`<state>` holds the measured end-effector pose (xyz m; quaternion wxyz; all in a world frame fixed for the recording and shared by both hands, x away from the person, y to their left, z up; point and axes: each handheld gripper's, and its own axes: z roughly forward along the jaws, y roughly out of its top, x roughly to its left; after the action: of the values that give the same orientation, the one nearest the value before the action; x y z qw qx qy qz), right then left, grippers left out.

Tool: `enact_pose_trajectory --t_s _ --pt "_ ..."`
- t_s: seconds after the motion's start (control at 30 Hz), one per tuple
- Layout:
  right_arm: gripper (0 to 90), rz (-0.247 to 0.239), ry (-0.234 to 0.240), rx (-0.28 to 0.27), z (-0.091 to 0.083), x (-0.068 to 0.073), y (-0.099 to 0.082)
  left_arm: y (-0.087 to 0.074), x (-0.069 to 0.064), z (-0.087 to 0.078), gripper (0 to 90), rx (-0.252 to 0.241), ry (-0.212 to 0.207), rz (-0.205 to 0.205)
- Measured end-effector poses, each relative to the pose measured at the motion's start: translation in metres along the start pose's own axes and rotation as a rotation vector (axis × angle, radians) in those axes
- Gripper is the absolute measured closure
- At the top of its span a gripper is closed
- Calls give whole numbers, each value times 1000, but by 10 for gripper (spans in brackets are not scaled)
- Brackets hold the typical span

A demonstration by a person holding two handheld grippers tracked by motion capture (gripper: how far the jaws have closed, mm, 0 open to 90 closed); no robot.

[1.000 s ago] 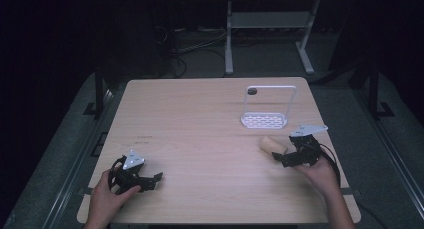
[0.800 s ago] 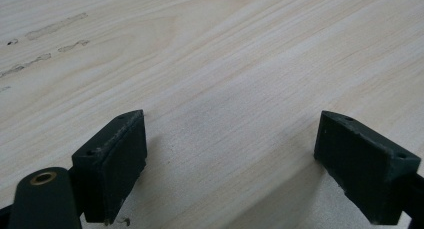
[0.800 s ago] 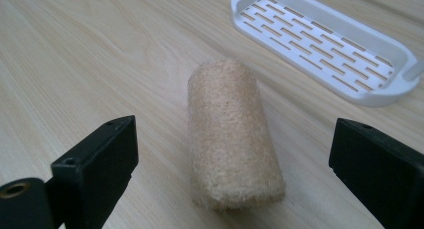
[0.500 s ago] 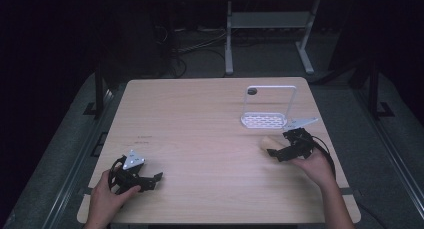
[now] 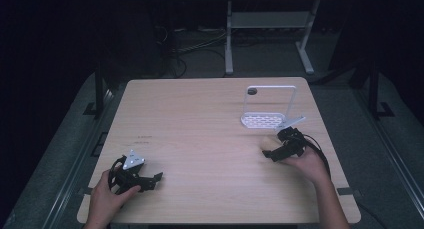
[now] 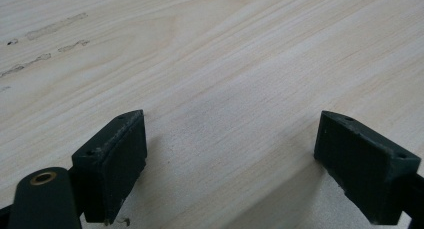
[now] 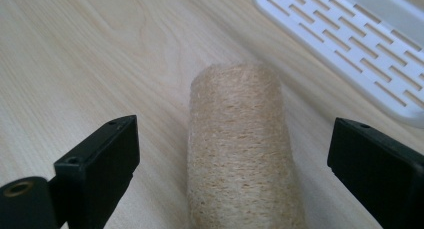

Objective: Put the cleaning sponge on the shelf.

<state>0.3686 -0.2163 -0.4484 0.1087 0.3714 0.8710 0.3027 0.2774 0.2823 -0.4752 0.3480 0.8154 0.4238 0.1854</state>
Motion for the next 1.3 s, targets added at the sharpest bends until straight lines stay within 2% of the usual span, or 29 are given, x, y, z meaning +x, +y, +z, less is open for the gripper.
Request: enact_pose_trajectory --t_s 0.23,0.53,0.6,0.83,0.87,0.93,1.07,1.3 --pt "122 -12 -5 18 4 1 -2 0 0 0 129 0 0 0" --pt "167 8 -2 27 3 -1 -5 0 0 0 129 1 0 1" --pt "213 5 -2 27 3 -2 -6 0 0 0 129 0 0 0" --pt "281 4 -9 22 0 -3 -6 0 0 0 129 0 0 0" --pt "339 -5 -10 19 0 -3 -7 0 0 0 129 1 0 0" --pt "341 -3 -12 19 -1 -3 -7 0 0 0 129 1 -1 0" --pt "413 -13 -13 18 -1 -3 -7 0 0 0 129 0 0 0" --pt "419 -11 -18 19 -1 -3 -8 0 0 0 129 1 0 0"
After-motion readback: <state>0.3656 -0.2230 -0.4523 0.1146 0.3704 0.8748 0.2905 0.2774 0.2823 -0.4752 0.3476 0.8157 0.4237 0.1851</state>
